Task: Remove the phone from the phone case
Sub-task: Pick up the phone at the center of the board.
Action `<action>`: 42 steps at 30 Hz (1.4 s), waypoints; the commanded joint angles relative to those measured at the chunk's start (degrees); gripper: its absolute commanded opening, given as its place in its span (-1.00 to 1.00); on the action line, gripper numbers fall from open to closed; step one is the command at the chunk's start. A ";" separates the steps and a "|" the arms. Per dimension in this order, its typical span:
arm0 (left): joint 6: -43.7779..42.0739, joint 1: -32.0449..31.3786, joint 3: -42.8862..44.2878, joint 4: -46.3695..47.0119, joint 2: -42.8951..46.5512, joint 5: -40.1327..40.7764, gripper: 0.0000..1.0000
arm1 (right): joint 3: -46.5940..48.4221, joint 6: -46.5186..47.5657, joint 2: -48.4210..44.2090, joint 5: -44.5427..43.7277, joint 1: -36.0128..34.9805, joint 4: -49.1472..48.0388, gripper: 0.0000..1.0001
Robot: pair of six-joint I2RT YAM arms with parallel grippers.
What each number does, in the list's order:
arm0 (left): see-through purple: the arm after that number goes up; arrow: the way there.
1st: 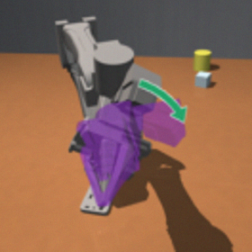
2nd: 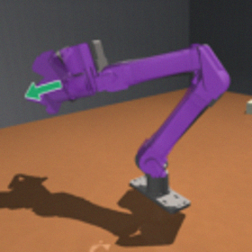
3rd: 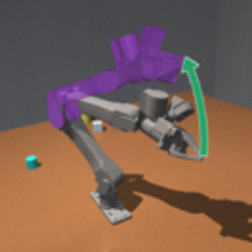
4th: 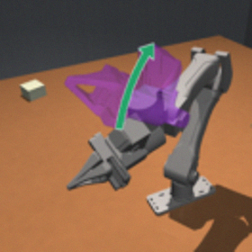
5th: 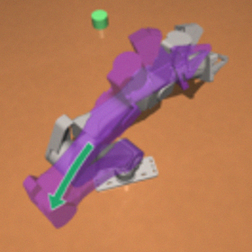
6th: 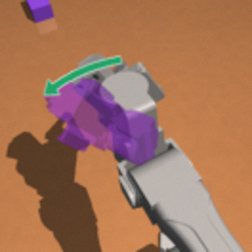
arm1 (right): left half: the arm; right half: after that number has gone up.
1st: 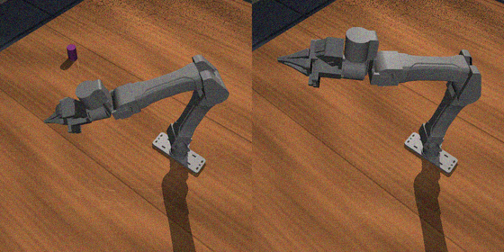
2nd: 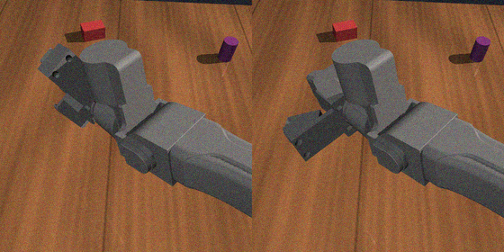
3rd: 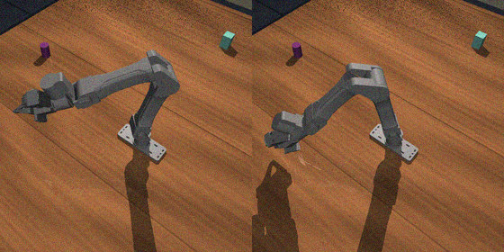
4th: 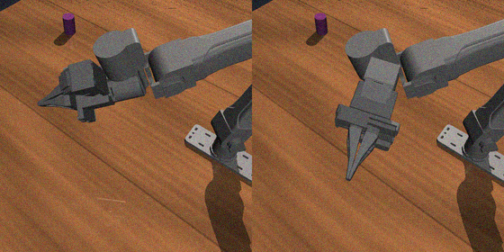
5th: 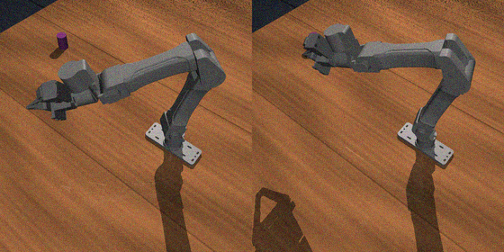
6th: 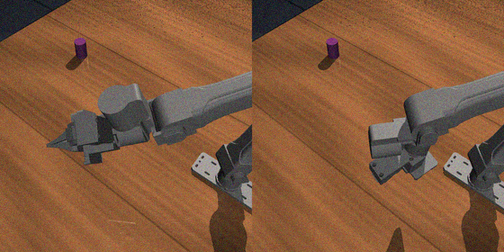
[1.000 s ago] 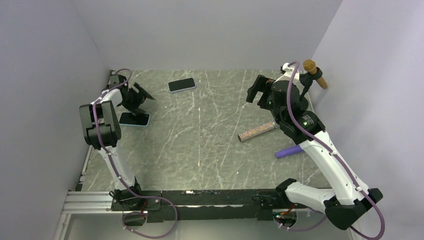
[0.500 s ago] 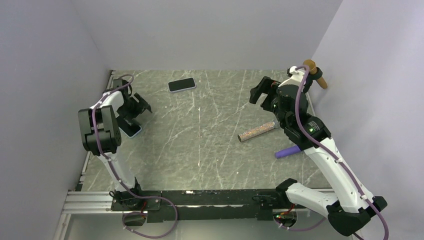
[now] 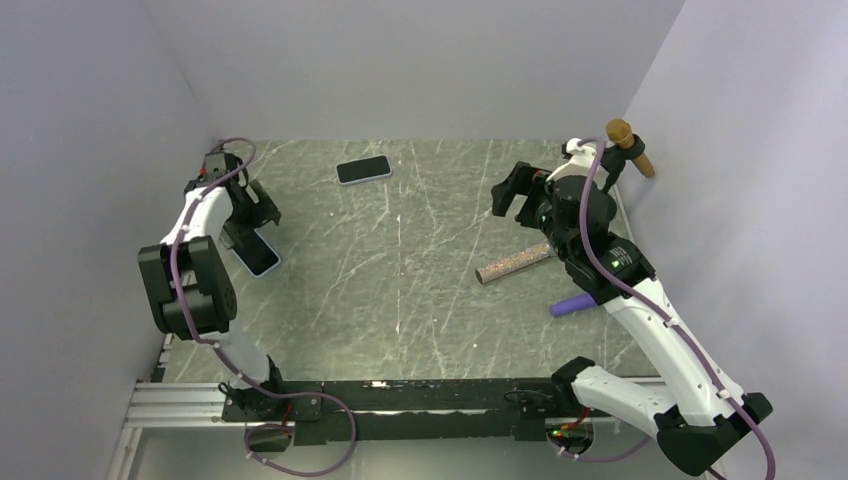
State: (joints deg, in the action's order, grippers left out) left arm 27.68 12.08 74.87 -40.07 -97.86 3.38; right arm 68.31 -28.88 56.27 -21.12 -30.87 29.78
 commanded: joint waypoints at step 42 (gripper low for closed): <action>2.20 3.03 12.39 -10.15 -21.54 4.70 -0.18 | -1.79 0.09 -1.06 6.77 0.03 -5.82 1.00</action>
State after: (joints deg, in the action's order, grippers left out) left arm 32.10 14.79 91.07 -52.01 -120.20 9.52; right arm 65.17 -26.59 55.83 -13.04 -30.89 24.95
